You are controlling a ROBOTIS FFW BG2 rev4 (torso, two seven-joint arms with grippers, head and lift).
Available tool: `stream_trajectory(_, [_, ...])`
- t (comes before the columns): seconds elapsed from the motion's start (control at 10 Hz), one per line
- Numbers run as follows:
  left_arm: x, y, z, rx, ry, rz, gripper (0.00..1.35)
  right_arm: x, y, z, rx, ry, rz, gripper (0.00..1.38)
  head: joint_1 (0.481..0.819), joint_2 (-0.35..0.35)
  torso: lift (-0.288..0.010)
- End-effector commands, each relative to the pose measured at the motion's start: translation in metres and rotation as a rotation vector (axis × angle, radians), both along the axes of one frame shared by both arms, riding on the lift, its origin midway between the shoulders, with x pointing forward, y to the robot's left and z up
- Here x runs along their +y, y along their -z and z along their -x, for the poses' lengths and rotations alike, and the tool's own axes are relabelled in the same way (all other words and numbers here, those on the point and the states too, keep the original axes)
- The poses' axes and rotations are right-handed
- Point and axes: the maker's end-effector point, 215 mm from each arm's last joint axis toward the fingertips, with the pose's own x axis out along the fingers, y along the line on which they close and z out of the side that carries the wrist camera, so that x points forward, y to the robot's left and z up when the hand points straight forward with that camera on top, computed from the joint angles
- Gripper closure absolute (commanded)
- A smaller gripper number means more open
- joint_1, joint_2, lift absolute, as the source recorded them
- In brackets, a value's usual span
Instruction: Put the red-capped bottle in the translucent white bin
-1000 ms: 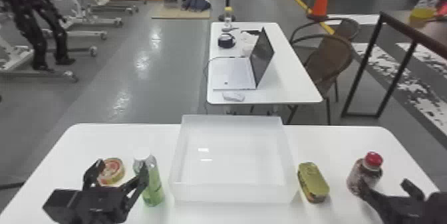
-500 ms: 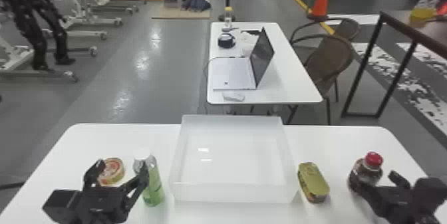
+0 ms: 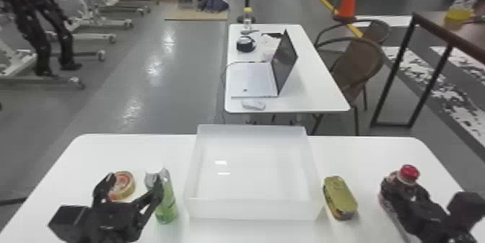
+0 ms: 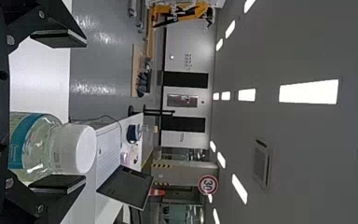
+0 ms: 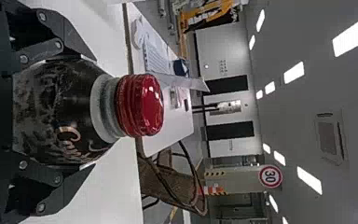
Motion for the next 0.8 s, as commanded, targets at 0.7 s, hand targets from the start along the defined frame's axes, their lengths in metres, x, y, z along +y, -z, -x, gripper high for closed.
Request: stream_trajectory(0.7, [-0.006,0.006,-0.004,0.026,0.011,0.012,0.26,0.036,-0.158,-0.045,-0.082,-0.102,-0.027,1.25,0.549,0.0,-0.1])
